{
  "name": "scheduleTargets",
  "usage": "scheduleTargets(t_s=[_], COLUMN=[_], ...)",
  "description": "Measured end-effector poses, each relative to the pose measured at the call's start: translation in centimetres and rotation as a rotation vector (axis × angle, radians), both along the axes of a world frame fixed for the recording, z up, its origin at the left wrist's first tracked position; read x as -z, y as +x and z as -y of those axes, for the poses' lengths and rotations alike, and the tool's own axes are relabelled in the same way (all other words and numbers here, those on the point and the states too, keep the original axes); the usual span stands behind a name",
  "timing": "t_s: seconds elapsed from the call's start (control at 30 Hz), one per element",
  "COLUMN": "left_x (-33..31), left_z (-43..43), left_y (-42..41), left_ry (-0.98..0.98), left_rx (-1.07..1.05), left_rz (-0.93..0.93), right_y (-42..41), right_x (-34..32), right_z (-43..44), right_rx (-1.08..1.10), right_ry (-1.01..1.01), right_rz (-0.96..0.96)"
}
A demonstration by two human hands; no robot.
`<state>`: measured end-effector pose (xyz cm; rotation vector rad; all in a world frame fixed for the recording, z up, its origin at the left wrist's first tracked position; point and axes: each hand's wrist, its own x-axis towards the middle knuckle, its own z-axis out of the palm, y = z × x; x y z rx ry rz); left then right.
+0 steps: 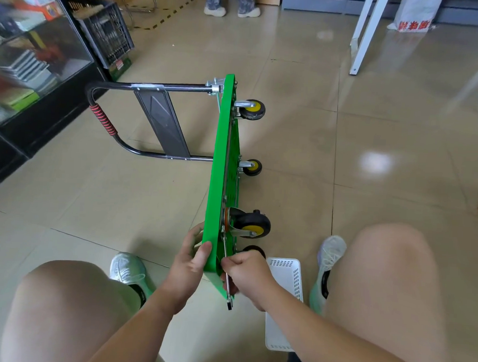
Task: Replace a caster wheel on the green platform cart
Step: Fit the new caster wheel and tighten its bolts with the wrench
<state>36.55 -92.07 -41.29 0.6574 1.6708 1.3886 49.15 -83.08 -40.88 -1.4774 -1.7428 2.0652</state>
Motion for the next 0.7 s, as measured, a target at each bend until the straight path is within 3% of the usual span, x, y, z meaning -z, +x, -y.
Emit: scheduleTargets(t_s=[0.37, 0.7], left_x=[-0.3, -0.4], left_z=[0.1, 0.1], left_y=[0.0, -0.2], left_ry=[0.017, 0.053], left_rx=[0.015, 0.038], left_rz=[0.016, -0.026], right_y=[0.8, -0.7], right_x=[-0.7, -4.4], right_z=[-0.4, -1.7], right_rx=[-0.044, 0.097], right_ry=[0.08, -0.262], right_rz=[0.067, 0.063])
